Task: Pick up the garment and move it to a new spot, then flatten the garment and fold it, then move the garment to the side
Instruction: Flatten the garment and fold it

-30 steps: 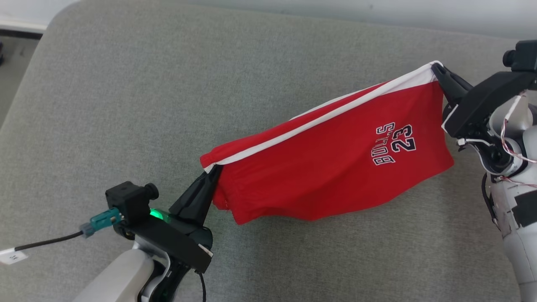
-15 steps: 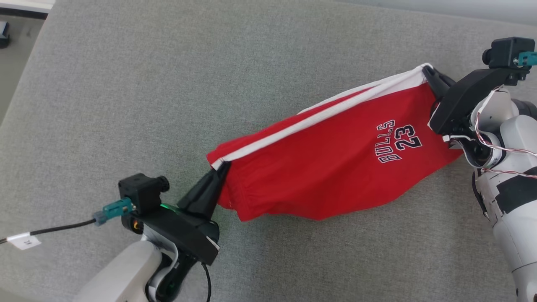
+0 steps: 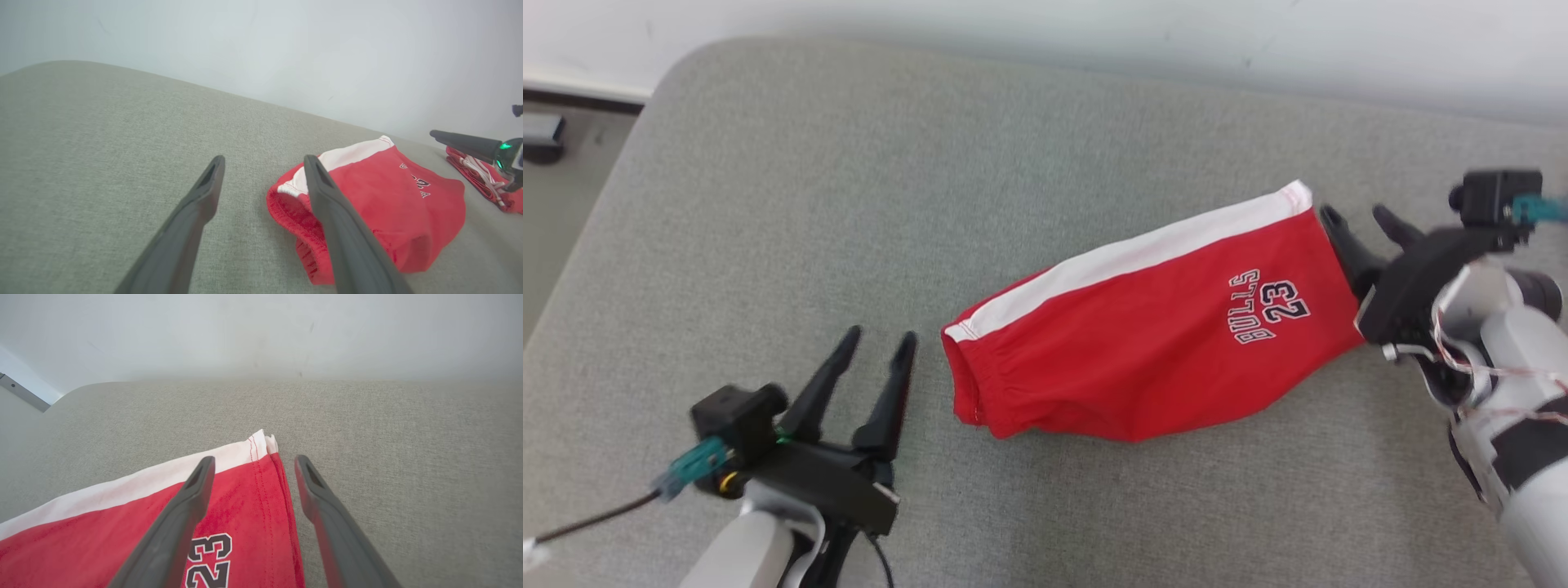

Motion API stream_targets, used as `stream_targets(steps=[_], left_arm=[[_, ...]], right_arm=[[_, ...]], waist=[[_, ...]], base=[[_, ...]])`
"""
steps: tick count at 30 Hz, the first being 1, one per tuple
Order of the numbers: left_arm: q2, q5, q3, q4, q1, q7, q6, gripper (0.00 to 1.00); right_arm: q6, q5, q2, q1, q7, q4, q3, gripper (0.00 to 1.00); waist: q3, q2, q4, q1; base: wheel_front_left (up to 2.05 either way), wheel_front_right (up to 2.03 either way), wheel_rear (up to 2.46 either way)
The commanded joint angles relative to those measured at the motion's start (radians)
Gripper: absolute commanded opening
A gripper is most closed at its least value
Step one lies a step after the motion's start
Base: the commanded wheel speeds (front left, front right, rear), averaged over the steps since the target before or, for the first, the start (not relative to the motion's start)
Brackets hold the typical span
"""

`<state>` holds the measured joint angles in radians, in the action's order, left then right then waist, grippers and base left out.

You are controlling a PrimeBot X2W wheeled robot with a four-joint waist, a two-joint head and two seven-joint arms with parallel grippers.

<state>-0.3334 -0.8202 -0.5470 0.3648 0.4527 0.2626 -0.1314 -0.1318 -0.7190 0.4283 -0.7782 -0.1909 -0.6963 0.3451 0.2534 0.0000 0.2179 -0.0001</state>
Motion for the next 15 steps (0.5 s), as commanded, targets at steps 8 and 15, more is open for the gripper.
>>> stream_targets(steps=[8, 15], left_arm=[[0.127, 0.342, 0.293, -0.087, -0.213, 0.003, 0.012, 1.00], [0.227, 0.463, 0.414, -0.126, -0.309, 0.003, 0.001, 1.00]], right_arm=[[0.003, -0.051, 0.053, 0.125, 0.052, 0.002, 0.047, 1.00], [0.003, -0.060, 0.057, 0.140, 0.060, -0.044, 0.076, 1.00]], waist=[[-0.079, 0.0000, -0.019, 0.0001], [-0.066, 0.0000, -0.002, 0.0001]], base=[[0.00, 0.00, 0.00], [0.00, 0.00, 0.00]])
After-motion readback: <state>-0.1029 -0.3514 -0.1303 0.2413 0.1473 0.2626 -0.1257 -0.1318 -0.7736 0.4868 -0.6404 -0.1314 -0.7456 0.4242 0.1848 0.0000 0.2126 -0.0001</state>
